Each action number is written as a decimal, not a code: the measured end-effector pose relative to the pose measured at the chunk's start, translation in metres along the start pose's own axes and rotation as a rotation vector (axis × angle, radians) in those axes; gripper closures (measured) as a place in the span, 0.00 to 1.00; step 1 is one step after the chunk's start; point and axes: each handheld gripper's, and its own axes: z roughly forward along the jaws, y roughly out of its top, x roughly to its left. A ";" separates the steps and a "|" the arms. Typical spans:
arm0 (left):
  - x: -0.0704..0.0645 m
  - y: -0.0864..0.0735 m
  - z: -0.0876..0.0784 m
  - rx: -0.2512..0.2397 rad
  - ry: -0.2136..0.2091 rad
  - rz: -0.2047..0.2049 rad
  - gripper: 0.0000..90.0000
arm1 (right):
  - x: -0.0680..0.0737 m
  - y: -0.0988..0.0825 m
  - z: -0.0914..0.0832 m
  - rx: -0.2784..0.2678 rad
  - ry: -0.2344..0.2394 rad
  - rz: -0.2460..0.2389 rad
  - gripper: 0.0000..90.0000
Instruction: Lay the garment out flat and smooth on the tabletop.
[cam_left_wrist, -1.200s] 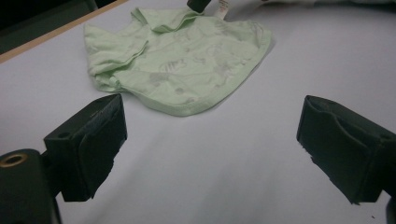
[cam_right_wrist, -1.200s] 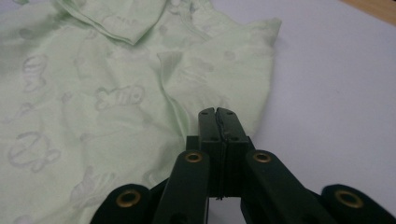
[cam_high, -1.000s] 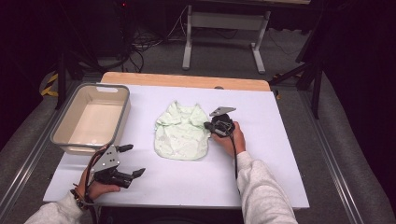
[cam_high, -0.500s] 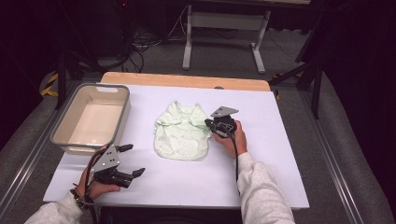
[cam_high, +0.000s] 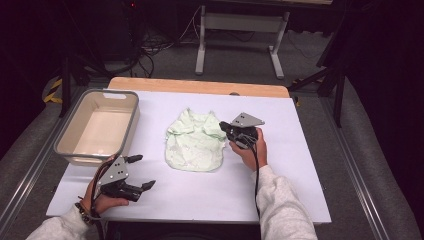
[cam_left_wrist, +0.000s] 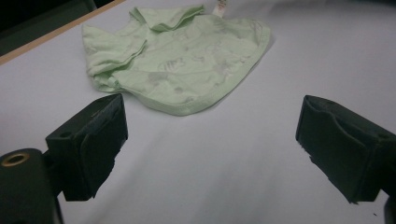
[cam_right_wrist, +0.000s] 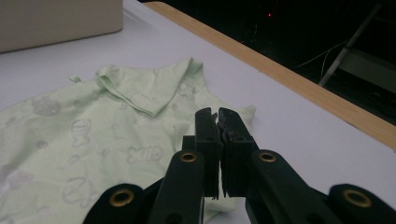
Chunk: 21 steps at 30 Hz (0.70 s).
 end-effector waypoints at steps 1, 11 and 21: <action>0.000 0.000 0.000 0.001 0.001 -0.003 0.11 | 0.001 0.001 -0.002 -0.008 0.003 0.001 0.96; -0.001 0.001 0.000 0.002 -0.005 0.003 0.11 | 0.007 0.006 -0.018 -0.056 -0.010 -0.010 0.91; -0.002 0.002 -0.001 0.000 -0.001 0.011 0.12 | 0.017 0.010 -0.033 -0.093 -0.007 -0.030 0.72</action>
